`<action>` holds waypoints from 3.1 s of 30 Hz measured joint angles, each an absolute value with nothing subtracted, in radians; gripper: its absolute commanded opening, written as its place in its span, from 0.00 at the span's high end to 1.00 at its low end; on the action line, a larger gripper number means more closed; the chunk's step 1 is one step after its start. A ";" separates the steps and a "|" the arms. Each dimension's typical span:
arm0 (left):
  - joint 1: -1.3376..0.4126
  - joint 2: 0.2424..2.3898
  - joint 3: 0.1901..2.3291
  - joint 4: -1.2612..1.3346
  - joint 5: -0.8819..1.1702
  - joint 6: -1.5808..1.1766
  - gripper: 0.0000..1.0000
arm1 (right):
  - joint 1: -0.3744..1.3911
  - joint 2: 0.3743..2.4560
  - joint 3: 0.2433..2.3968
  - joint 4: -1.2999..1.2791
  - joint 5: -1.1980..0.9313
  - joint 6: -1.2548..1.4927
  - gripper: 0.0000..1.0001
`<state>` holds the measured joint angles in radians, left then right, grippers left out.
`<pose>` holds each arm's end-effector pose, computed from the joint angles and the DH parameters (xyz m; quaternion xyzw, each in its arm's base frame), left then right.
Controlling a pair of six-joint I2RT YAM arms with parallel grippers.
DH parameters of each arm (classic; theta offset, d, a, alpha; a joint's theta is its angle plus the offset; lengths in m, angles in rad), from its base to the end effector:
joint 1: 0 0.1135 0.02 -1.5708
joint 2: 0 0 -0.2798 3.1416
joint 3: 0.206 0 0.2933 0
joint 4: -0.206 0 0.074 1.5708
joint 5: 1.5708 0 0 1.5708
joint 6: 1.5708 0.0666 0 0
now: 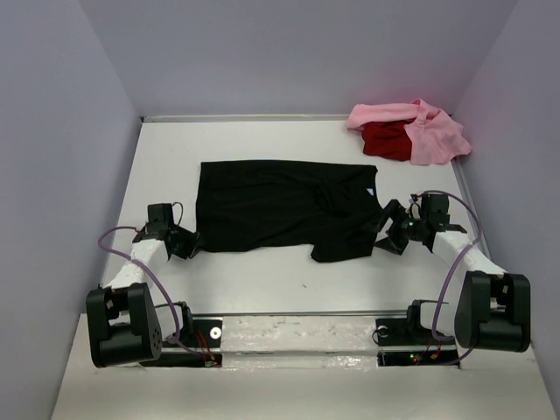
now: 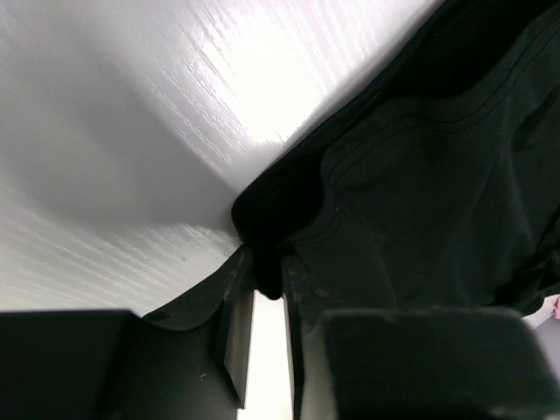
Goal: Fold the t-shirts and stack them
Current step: Fold the tshirt
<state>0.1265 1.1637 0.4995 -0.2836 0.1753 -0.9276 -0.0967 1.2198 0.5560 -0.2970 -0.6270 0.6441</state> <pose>0.2531 0.0205 0.1273 -0.4537 0.8330 -0.1958 0.2487 0.2627 0.0138 0.1417 0.2421 0.8793 0.3604 0.1955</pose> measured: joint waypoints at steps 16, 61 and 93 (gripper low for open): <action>0.126 1.164 0.500 -0.289 0.175 -0.929 0.80 | -0.097 1.246 0.556 -0.297 -0.625 0.639 0.18; 0.126 1.204 0.530 -0.342 0.176 -0.914 1.00 | -0.104 1.434 0.650 -0.350 -0.498 0.567 1.00; 0.238 1.185 0.763 -0.529 0.139 -0.781 1.00 | -0.122 1.382 0.885 -0.729 -0.484 0.456 1.00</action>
